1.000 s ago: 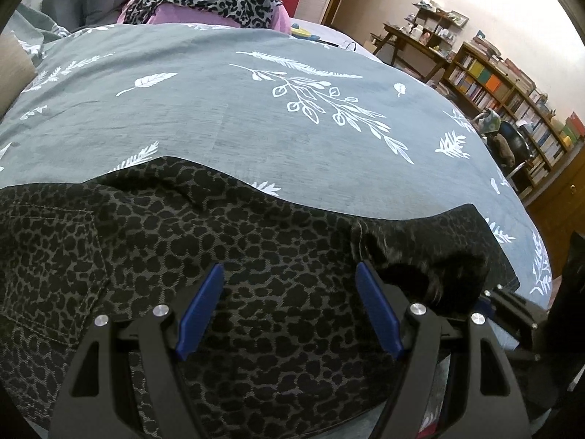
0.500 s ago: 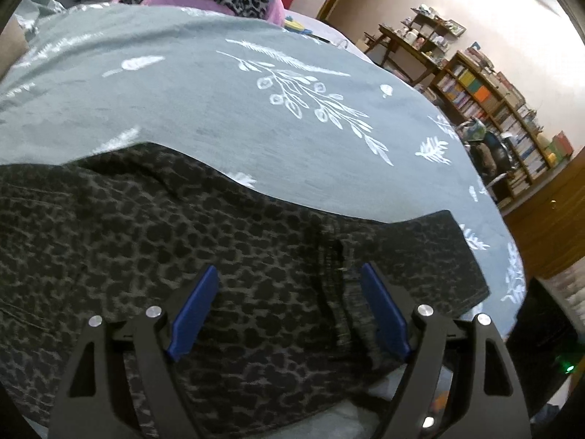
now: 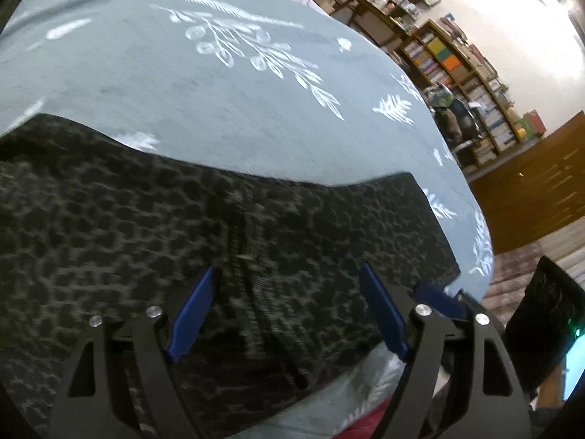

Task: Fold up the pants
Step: 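Open the right tool and release the folded pants, then pinch the pants seam with the left tool and straighten it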

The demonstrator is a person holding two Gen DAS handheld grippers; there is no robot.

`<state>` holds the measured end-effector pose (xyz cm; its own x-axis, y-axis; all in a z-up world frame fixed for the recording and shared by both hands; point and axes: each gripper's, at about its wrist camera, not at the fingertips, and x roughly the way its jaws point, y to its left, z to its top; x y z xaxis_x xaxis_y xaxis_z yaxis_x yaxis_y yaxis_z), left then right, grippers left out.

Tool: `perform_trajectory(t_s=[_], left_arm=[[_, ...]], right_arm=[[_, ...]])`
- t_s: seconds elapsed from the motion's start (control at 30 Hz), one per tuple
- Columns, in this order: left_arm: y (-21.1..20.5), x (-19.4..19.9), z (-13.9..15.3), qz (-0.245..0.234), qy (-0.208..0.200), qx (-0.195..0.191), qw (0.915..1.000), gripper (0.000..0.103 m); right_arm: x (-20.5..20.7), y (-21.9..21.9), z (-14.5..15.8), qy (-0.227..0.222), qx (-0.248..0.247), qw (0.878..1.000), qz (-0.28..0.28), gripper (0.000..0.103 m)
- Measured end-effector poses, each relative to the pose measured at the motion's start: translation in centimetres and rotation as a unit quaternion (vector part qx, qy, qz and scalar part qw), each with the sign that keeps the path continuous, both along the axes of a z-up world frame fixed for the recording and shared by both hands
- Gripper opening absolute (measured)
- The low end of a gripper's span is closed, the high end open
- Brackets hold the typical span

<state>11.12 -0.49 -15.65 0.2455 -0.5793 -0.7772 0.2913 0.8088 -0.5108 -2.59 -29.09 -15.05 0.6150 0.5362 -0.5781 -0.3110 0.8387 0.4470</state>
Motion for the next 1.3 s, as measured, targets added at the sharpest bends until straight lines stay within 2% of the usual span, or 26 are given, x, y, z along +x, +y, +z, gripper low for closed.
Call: perform_trajectory(t_s=[0.07, 0.1, 0.13, 0.23, 0.43, 0.6, 0.73, 0.83, 0.9, 1.03, 1.17, 1.2, 1.27, 1.3], left_arm=[[-0.6, -0.2, -0.3, -0.008, 0.001, 0.01, 0.9999, 0.045], [-0.7, -0.2, -0.5, -0.012, 0.005, 0.009, 0.9999, 0.027], [-0.8, -0.4, -0.6, -0.015, 0.009, 0.0, 0.9998, 0.024], [-0.9, -1.1, 0.6, -0.019, -0.018, 0.0, 0.9997, 0.02], [1.9, -1.3, 3.7, 0.004, -0.051, 0.004, 0.9987, 0.02], [3.7, -1.5, 4.4, 0.015, -0.061, 0.03, 0.9976, 0.02], [4.3, -1.4, 2.9, 0.024, -0.045, 0.048, 0.9975, 0.021], [4.5, -1.1, 1.0, 0.034, -0.034, 0.07, 0.9964, 0.021], [4.5, -1.0, -0.1, 0.036, -0.029, 0.076, 0.9961, 0.021], [4.7, -1.0, -1.0, 0.04, -0.028, 0.074, 0.996, 0.023], [4.8, -0.8, -1.1, 0.044, -0.025, 0.075, 0.9959, 0.025], [4.7, -0.7, -0.9, 0.045, -0.027, 0.081, 0.9954, 0.029], [4.6, -0.9, -0.2, 0.049, -0.031, 0.096, 0.9937, 0.044], [4.6, -1.0, 0.2, 0.053, -0.034, 0.1, 0.993, 0.058]], right_arm=[[0.2, -1.7, 0.6, -0.009, -0.001, 1.0, -0.029, 0.058], [0.3, -2.6, 0.8, -0.013, 0.0, 0.999, -0.045, 0.058], [0.5, -3.5, 1.0, -0.015, 0.002, 0.998, -0.061, 0.058], [1.0, -6.4, 1.4, -0.02, -0.002, 0.993, -0.114, 0.058], [1.7, -8.4, 1.7, -0.023, -0.017, 0.989, -0.147, 0.058], [2.5, -6.8, 1.3, -0.021, -0.02, 0.992, -0.123, 0.059], [3.7, -5.0, -0.8, 0.001, -0.028, 0.995, -0.093, 0.058], [4.7, -4.2, -3.2, 0.038, -0.049, 0.994, -0.088, 0.058], [4.8, -3.8, -4.4, 0.043, -0.059, 0.994, -0.086, 0.059], [4.4, -2.6, -4.8, 0.021, -0.104, 0.992, -0.074, 0.059], [4.5, -2.6, -4.1, 0.035, -0.098, 0.991, -0.081, 0.059], [4.6, -2.7, -3.7, 0.035, -0.093, 0.992, -0.083, 0.059], [4.6, -2.9, -2.3, 0.027, -0.077, 0.993, -0.085, 0.059], [4.8, -3.0, -1.8, 0.024, -0.073, 0.993, -0.086, 0.059]])
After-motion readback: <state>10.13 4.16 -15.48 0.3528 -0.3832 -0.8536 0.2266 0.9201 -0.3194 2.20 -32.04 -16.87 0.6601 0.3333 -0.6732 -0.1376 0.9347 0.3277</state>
